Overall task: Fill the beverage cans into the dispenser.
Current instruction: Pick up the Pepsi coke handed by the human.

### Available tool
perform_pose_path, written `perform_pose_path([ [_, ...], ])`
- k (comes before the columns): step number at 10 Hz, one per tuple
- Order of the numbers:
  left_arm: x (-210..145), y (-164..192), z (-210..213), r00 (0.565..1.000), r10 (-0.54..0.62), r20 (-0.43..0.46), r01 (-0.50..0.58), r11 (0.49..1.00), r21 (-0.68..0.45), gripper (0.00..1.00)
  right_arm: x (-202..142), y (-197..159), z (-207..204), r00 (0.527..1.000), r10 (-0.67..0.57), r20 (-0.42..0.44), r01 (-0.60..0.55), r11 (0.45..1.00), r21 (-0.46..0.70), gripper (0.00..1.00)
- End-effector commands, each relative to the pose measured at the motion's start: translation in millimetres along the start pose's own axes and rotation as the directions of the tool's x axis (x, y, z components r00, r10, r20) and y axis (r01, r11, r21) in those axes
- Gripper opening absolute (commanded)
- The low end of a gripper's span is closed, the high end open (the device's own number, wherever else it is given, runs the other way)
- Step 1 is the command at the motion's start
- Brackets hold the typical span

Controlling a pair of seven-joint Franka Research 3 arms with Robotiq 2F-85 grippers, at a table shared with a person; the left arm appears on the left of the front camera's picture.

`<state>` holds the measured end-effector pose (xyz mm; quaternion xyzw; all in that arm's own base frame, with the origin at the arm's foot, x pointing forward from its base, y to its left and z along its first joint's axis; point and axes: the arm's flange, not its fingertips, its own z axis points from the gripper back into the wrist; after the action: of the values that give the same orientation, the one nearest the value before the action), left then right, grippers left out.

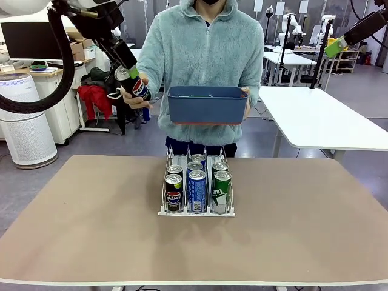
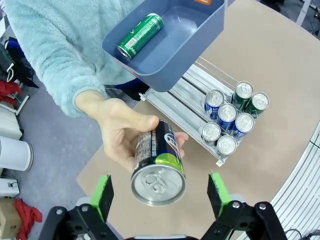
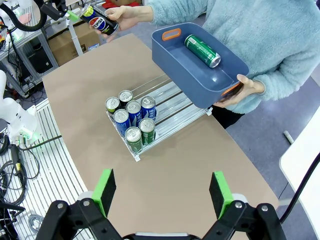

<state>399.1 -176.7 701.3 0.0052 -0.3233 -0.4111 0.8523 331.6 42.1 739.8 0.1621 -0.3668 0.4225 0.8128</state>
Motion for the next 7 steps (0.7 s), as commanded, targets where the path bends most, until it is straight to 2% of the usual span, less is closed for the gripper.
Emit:
perform_pose_path([
  [1,-11,3,-7,1.0,0.015,0.022,-0.015,1.0,0.021,1.0,0,1,-1,1.0,0.002,-0.002,-0.001,1.0,0.002,1.0],
  [4,-15,8,-16,0.994,0.09,0.056,-0.092,0.996,0.019,1.0,0,1,-1,1.0,0.002,-0.002,-0.001,1.0,0.002,1.0],
  [5,-14,8,-19,0.993,0.108,0.04,-0.108,0.994,0.002,1.0,0,1,-1,1.0,0.002,-0.002,-0.001,1.0,0.002,1.0],
  [6,-8,7,-11,0.999,0.045,0.029,-0.045,0.999,0.02,1.0,0,1,-1,1.0,0.002,-0.002,-0.001,1.0,0.002,1.0],
  [7,-8,7,-11,0.999,0.045,0.029,-0.045,0.999,0.02,1.0,0,1,-1,1.0,0.002,-0.002,-0.001,1.0,0.002,1.0],
])
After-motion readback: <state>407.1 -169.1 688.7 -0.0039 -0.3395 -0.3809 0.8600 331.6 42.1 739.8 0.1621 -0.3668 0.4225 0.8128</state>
